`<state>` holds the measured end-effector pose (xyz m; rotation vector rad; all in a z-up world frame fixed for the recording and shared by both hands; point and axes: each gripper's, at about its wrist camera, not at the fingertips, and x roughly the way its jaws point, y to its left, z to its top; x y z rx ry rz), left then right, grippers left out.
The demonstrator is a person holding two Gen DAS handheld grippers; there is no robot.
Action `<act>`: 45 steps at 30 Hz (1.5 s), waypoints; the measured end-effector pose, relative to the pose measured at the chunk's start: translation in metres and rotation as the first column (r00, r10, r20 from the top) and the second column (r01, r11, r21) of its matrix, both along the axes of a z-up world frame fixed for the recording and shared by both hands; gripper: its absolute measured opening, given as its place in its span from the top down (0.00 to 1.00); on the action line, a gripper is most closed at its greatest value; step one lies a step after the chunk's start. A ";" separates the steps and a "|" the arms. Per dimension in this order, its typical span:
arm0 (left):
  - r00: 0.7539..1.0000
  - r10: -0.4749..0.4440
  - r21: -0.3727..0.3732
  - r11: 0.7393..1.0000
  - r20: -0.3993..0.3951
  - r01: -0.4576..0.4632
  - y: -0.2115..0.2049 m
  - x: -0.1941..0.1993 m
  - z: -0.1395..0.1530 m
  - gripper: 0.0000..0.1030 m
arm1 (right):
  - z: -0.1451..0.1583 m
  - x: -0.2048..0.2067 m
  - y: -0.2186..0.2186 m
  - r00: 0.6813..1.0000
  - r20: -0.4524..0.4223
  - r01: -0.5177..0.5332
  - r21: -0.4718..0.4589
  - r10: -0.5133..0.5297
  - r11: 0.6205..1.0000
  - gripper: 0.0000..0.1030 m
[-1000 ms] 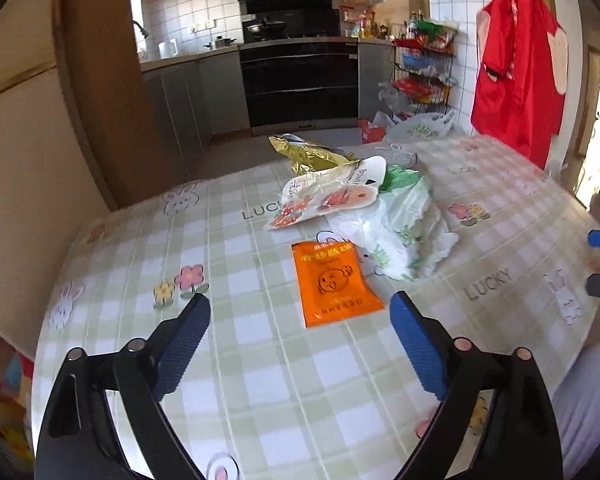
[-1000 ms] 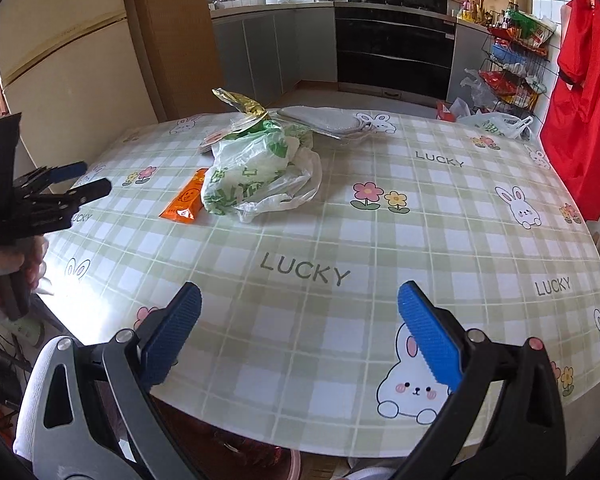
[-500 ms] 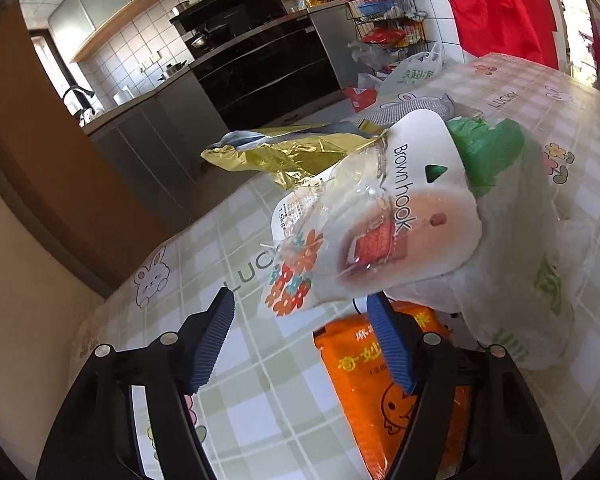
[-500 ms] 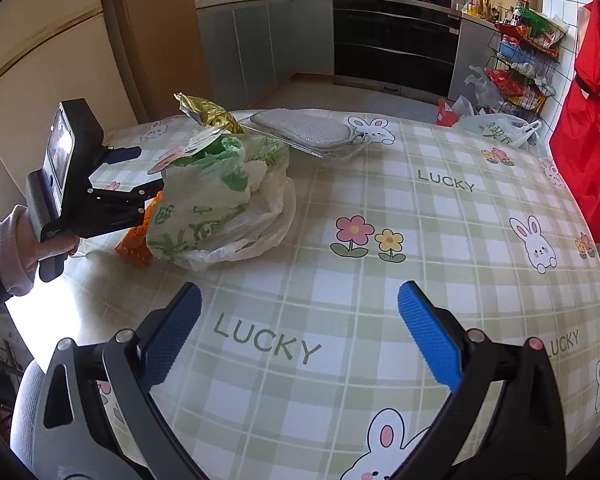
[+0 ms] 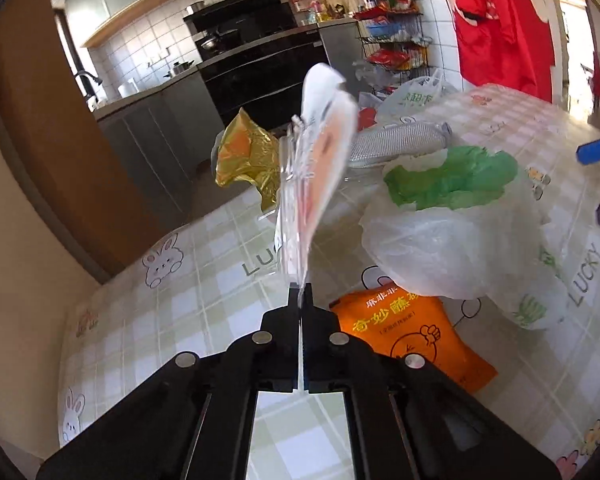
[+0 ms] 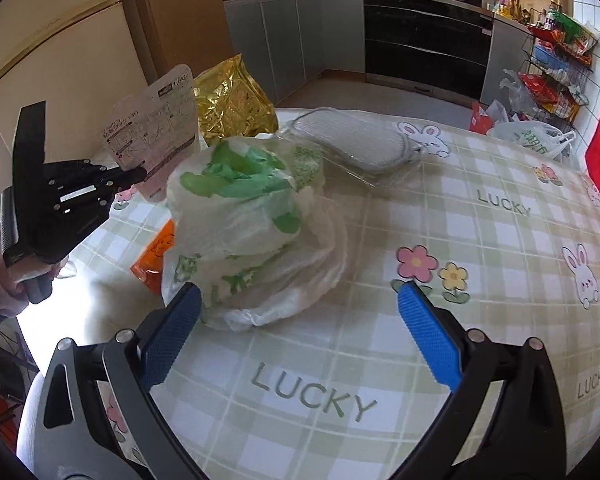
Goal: Collect trash
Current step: 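Grasp and lift the white-green plastic bag with the right tool, then carry the plastic bag to the bin and open the right tool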
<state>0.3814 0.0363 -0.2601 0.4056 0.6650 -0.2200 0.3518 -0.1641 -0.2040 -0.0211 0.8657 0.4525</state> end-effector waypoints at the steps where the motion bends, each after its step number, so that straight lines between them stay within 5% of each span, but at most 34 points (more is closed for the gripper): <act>1: 1.000 0.007 -0.029 1.000 -0.004 -0.007 0.005 -0.007 0.005 0.99 | 0.001 0.004 0.008 1.000 0.009 -0.012 0.006 0.012 1.000 0.06; 8: 0.997 0.064 -0.221 0.973 -0.030 -0.069 0.036 -0.060 0.031 0.99 | -0.012 0.040 0.056 1.000 0.000 -0.014 0.023 0.014 1.000 0.06; 12: 0.991 0.130 -0.329 0.935 -0.037 -0.135 0.055 -0.096 0.042 0.99 | -0.031 0.050 0.063 0.998 -0.062 -0.006 -0.007 0.005 1.000 0.07; 19: 0.968 0.245 -0.479 0.845 -0.049 -0.238 0.068 -0.157 0.047 0.99 | -0.038 0.029 0.038 0.993 -0.120 0.021 0.035 -0.017 0.999 0.64; 26: 0.955 0.275 -0.571 0.768 -0.116 -0.290 0.077 -0.199 0.045 0.99 | -0.023 -0.024 0.000 0.992 -0.081 0.109 0.131 -0.099 0.985 0.68; 32: 0.946 0.274 -0.583 0.746 -0.173 -0.322 0.079 -0.216 0.045 0.99 | 0.001 -0.082 -0.025 0.993 -0.022 0.121 0.157 -0.119 0.980 0.68; 45: 0.967 0.223 -0.594 0.764 -0.120 -0.250 0.050 -0.266 0.080 0.99 | 0.050 -0.183 -0.039 0.994 0.080 0.063 0.130 -0.074 0.990 0.68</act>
